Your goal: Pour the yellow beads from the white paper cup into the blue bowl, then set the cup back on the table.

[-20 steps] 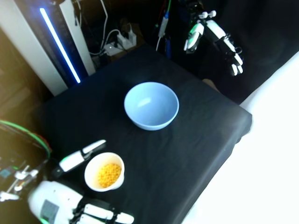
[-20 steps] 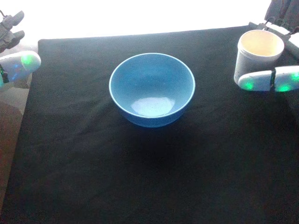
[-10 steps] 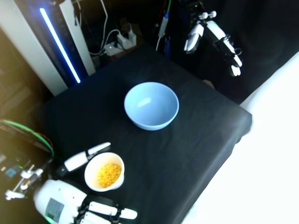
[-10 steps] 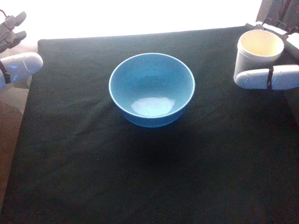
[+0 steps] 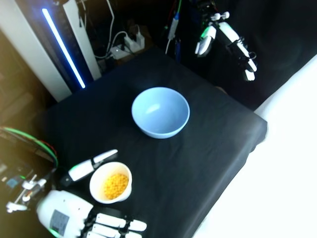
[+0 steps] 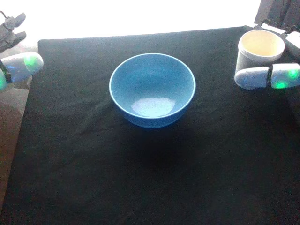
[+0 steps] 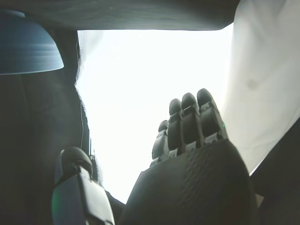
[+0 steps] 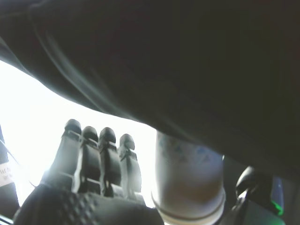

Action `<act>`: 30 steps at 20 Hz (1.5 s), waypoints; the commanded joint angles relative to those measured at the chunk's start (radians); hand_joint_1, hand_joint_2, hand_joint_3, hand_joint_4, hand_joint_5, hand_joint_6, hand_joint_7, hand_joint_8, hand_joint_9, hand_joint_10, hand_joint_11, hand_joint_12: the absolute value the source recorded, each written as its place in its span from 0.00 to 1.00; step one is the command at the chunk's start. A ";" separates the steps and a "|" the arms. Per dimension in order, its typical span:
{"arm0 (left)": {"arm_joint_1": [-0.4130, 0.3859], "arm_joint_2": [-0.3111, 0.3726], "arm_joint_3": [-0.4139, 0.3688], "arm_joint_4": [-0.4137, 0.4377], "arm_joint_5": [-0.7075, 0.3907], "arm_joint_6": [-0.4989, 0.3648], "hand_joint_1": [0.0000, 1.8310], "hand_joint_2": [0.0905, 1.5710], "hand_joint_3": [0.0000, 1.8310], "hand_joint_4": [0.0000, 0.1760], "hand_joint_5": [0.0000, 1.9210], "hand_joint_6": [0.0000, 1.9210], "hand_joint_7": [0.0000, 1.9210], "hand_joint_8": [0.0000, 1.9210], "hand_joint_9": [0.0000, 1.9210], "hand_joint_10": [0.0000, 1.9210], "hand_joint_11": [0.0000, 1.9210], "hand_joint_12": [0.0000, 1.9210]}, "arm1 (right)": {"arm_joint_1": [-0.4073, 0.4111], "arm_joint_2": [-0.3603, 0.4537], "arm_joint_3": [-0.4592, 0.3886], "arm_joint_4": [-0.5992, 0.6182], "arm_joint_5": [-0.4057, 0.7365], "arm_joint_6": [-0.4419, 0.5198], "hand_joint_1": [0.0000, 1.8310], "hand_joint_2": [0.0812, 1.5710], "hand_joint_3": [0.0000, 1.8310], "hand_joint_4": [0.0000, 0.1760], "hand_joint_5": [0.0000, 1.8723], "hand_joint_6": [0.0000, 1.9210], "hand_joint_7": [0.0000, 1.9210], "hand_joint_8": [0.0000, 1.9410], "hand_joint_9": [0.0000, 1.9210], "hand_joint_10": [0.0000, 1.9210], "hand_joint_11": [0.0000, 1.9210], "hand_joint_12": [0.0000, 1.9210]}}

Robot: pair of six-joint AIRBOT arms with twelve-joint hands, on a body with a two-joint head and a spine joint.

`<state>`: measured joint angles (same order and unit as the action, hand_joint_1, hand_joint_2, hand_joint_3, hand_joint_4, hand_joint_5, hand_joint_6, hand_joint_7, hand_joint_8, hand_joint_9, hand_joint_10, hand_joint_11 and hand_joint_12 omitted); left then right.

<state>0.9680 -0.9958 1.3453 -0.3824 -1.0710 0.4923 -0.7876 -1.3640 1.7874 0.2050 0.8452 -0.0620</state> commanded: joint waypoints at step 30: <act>-0.005 -0.009 0.011 -0.025 -0.104 -0.010 0.17 0.49 0.00 0.74 0.00 0.00 0.13 0.00 0.10 0.00 0.03 0.06 | 0.030 0.005 -0.012 -0.036 0.181 0.036 0.25 0.80 0.00 0.23 0.39 0.00 0.30 0.01 0.13 0.00 0.01 0.12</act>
<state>0.9680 -1.0084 1.3464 -0.3916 -1.0550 0.4927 -0.7700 -1.3727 1.7721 0.1406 0.8940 -0.0402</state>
